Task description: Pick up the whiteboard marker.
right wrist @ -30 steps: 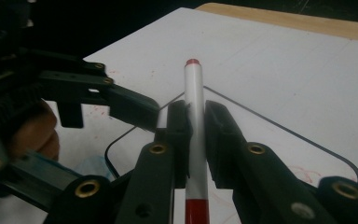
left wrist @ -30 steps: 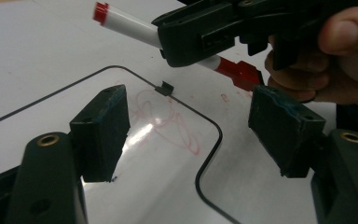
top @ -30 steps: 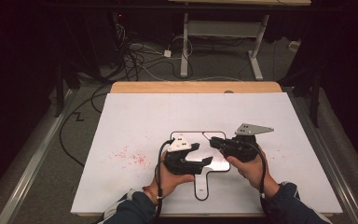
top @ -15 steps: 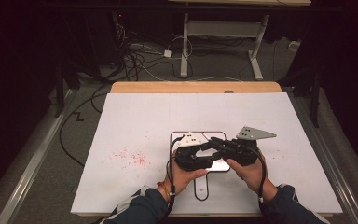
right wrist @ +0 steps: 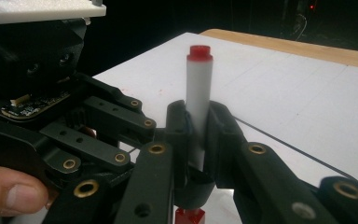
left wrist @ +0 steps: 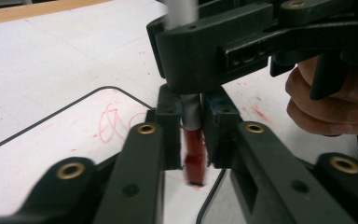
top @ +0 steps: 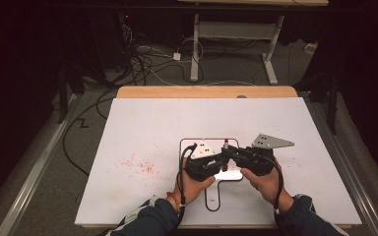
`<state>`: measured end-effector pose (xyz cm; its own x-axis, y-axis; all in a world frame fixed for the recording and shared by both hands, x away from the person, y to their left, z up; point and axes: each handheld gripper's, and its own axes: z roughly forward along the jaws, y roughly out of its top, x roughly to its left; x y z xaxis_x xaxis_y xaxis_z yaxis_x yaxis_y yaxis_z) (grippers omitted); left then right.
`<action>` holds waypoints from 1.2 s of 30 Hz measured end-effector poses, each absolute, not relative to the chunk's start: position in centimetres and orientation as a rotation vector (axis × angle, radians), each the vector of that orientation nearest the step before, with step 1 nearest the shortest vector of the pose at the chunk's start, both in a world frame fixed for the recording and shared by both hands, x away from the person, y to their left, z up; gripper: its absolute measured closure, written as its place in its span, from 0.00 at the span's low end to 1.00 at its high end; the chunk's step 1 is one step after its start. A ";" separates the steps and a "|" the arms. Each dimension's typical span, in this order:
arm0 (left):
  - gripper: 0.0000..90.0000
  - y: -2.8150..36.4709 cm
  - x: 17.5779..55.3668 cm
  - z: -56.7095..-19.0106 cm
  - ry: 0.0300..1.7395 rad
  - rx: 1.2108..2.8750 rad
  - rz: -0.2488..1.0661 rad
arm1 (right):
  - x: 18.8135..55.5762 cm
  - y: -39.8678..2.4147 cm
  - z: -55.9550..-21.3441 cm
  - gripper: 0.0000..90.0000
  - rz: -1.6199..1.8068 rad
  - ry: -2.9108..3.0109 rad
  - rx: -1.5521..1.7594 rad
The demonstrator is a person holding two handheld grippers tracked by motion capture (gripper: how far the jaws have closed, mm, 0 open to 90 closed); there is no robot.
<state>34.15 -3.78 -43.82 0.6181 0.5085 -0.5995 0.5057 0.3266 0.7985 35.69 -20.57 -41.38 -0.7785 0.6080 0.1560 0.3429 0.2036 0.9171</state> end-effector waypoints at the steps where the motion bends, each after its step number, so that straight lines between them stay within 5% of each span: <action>1: 0.87 -3.9 34.0 -43.8 0.968 1.306 0.000 | 35.7 -20.6 -41.4 0.90 1.606 2.239 0.904; 12: 0.85 -3.9 33.8 -44.0 0.937 1.344 0.061 | 35.4 -20.5 -41.4 0.90 1.564 2.228 0.856; 24: 0.36 -0.1 33.5 -44.7 0.825 1.444 0.303 | 36.2 -22.8 -41.2 0.90 1.512 2.195 0.846; 36: 0.23 6.1 32.8 -45.6 0.847 1.470 0.450 | 37.0 -24.3 -41.0 0.90 1.482 2.170 0.815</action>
